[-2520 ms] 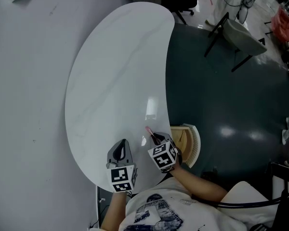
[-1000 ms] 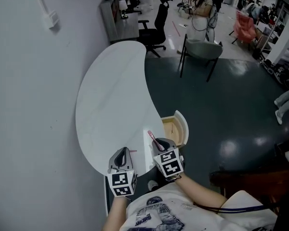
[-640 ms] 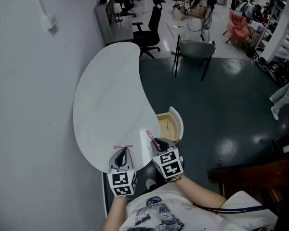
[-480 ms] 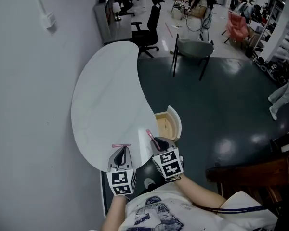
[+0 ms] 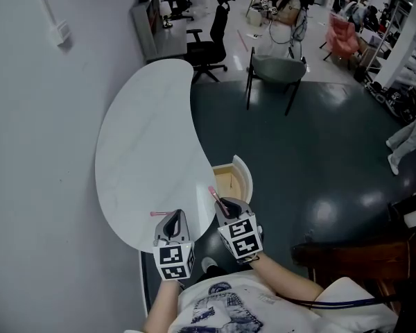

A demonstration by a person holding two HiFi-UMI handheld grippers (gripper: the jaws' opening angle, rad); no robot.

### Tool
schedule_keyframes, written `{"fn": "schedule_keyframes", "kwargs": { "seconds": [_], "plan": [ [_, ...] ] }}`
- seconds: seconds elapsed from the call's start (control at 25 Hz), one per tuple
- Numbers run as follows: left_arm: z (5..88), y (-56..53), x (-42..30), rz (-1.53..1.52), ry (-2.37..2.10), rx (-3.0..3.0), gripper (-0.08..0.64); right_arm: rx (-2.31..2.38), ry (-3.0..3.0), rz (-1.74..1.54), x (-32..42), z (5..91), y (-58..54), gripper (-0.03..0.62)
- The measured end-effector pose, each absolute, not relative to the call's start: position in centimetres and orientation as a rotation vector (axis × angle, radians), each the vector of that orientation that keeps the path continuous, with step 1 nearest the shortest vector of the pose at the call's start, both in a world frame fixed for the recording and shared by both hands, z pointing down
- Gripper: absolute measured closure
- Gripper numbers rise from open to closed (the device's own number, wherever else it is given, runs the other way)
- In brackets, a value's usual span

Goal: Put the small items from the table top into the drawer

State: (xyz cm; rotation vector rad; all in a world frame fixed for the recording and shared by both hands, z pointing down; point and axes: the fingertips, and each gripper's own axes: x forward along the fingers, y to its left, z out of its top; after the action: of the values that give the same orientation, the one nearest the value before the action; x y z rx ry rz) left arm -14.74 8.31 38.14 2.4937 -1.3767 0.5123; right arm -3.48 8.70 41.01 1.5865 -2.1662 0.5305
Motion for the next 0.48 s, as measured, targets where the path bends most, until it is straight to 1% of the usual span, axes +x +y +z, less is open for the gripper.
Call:
{"fn": "schedule_keyframes", "kwargs": {
  "seconds": [0.48],
  "plan": [
    [38.5,7.7,-4.9,0.541,-1.447,2.440,0.526,1.491,-2.215,0.567,6.1,41.9,7.6,0.534]
  ]
}}
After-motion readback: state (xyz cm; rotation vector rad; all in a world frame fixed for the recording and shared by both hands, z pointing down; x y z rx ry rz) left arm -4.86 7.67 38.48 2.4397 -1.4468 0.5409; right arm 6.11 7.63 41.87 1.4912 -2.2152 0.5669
